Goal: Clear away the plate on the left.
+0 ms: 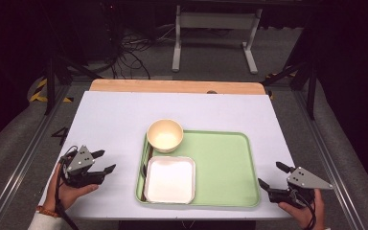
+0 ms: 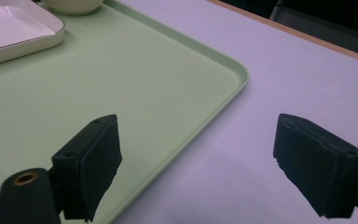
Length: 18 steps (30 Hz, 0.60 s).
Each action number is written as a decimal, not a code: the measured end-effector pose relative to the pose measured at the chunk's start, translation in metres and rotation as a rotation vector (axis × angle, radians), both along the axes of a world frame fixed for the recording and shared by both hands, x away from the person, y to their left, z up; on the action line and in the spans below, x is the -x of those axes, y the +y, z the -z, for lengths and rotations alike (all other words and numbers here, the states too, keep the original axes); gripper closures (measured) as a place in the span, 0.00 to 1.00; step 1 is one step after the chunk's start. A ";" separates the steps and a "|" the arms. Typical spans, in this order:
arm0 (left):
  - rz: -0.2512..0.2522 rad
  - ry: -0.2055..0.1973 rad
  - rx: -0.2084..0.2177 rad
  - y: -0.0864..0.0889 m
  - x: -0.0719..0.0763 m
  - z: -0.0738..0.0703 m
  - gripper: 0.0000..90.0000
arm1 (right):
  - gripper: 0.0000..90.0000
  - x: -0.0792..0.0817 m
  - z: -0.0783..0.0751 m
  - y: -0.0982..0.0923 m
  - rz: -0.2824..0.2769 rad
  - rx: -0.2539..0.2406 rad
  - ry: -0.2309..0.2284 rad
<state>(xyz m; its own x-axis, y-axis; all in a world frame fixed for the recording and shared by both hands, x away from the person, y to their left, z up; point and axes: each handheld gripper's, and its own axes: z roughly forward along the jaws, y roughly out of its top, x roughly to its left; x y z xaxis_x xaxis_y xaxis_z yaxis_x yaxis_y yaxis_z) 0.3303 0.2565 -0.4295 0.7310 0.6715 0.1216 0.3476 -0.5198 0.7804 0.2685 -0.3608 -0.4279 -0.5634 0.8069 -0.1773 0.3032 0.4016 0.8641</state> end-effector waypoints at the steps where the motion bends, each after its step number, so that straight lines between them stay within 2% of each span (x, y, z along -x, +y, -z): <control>1: -0.003 0.012 0.006 0.003 0.000 0.003 0.38 | 0.17 0.001 0.001 -0.001 0.005 0.000 0.002; 4: -0.010 0.031 0.003 0.010 -0.001 0.012 0.35 | 0.17 0.002 0.001 -0.003 0.013 -0.002 0.004; 5: -0.011 0.044 0.018 0.013 0.000 0.016 0.34 | 0.17 0.003 0.002 -0.003 0.016 -0.001 0.004; 10: -0.001 0.098 0.030 0.017 -0.002 0.030 0.26 | 0.17 0.003 0.003 -0.006 0.027 0.000 0.010; 13: -0.004 0.109 0.036 0.018 -0.001 0.033 0.22 | 0.17 0.004 0.005 -0.007 0.030 -0.001 0.019; 18: -0.007 0.100 0.055 0.018 0.001 0.032 0.18 | 0.17 0.003 0.006 -0.007 0.024 0.003 0.020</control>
<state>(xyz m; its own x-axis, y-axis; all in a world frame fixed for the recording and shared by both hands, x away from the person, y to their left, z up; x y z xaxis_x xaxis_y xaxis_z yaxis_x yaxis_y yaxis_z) 0.3297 0.2745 -0.4610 0.7331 0.6800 0.0110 0.4284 -0.4743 0.7691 0.2652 -0.3675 -0.4337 -0.5472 0.8200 -0.1681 0.3305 0.3962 0.8566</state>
